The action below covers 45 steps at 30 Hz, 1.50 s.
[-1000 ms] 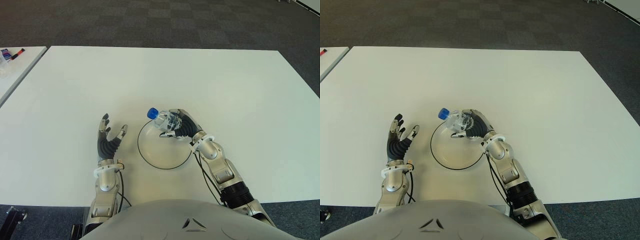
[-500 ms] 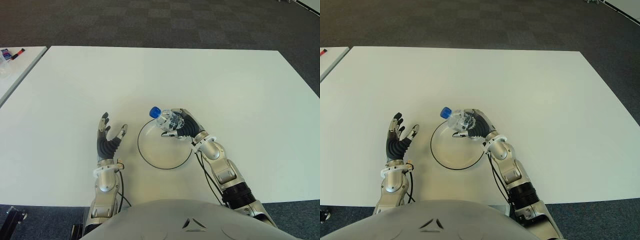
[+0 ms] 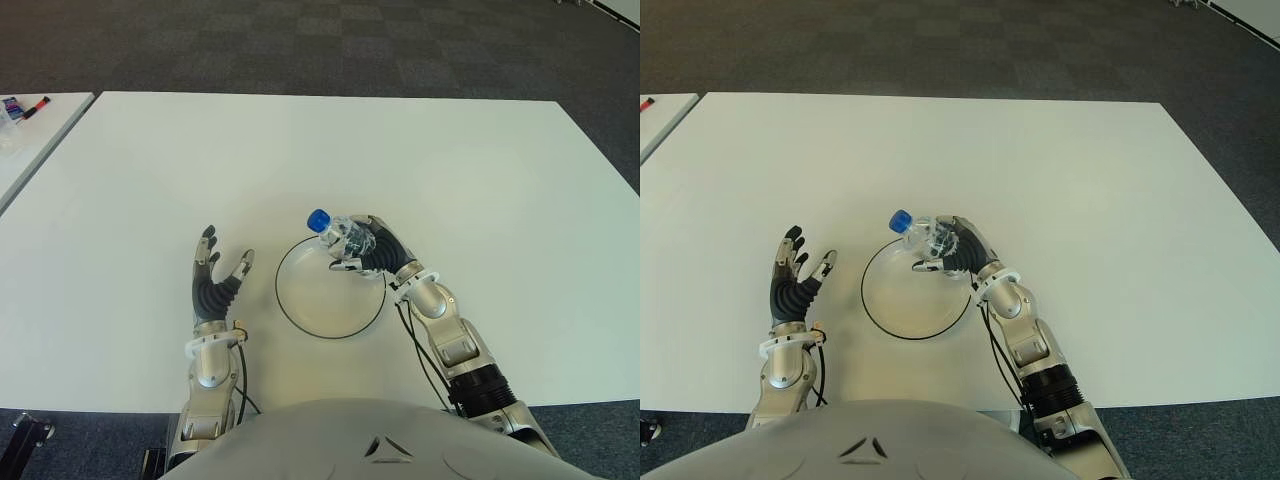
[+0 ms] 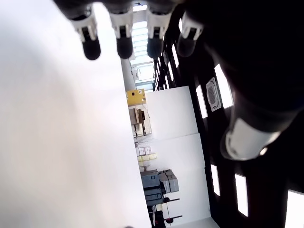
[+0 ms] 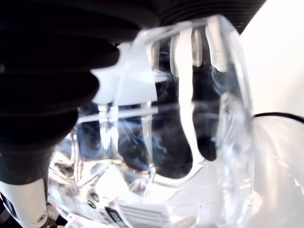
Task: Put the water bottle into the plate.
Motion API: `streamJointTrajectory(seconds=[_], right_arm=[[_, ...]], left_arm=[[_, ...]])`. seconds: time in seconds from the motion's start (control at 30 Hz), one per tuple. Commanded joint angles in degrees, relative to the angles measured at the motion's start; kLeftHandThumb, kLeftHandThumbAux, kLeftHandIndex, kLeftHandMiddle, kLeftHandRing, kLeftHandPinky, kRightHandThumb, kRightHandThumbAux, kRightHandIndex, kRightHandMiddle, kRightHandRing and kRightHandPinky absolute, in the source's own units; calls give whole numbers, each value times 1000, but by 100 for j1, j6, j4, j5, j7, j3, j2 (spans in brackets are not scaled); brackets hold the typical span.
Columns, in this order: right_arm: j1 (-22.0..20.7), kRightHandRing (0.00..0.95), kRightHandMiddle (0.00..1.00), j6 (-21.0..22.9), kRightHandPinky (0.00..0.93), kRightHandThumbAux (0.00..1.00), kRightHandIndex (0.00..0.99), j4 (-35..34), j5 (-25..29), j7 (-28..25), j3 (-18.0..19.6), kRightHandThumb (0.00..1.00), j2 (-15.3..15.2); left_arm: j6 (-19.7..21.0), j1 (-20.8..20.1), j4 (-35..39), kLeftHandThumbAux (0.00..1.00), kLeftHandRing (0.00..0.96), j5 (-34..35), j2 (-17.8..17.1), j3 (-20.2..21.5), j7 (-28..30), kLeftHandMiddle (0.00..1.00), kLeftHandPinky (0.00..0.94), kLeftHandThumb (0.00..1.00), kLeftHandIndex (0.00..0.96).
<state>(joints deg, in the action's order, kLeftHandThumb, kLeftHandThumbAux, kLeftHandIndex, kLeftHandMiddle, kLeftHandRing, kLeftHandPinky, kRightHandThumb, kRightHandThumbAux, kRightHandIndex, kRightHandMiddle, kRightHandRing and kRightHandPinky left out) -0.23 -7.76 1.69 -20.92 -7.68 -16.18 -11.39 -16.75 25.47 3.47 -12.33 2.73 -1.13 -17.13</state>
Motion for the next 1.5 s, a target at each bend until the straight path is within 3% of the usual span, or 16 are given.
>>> streamJointTrajectory(seconds=[0.03,0.73,1.1,1.5], right_arm=[[-74,877,878,239,878,711,440,-185,421,-252,164,729,61],[-192,872,871,558,865,711,441,-496,320,-521,144,730,-109],[-307,881,892,315,875,712,440,-376,-69,-460,-9,723,-324],[-361,888,906,261,878,713,439,-321,-119,-475,-73,718,-407]], left_arm=[[71,36,84,661,55,-21,39,-55,66,63,80,254,57],[319,112,323,655,67,-107,46,-132,70,70,96,262,61],[345,86,308,654,58,-91,36,-144,60,66,82,267,65],[348,69,316,664,64,-178,63,-177,6,71,91,245,63]])
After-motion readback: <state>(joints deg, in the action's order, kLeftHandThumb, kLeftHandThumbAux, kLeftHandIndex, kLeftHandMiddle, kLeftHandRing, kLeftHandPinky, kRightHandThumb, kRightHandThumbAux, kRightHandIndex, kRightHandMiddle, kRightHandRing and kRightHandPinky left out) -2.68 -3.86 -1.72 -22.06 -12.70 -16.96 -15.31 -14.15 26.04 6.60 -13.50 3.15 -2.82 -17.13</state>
